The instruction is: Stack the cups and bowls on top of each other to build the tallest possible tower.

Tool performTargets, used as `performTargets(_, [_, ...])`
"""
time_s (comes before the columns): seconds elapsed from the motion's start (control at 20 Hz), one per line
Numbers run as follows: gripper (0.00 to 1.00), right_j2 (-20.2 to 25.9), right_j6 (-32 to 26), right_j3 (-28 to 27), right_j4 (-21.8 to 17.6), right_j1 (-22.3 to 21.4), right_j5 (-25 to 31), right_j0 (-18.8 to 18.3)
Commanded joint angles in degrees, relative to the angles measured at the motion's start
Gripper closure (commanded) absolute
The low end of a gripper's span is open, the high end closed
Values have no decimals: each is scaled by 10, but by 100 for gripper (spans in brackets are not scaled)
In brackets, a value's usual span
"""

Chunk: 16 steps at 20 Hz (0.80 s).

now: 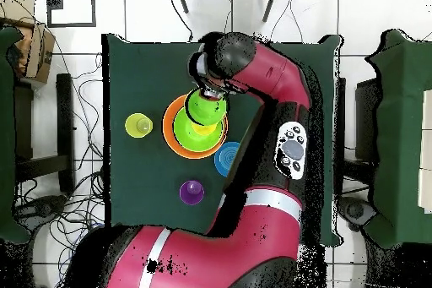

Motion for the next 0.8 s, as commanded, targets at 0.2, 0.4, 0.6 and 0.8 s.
performTargets(0.2, [100,71,-1,47,16,-3,-45,12])
performTargets(0.4, [100,68,-8,50,18,-3,-44,11])
performTargets(0.6, [100,68,-12,51,16,-3,-41,11])
performTargets(0.8, [100,62,-11,42,9,1,-26,12])
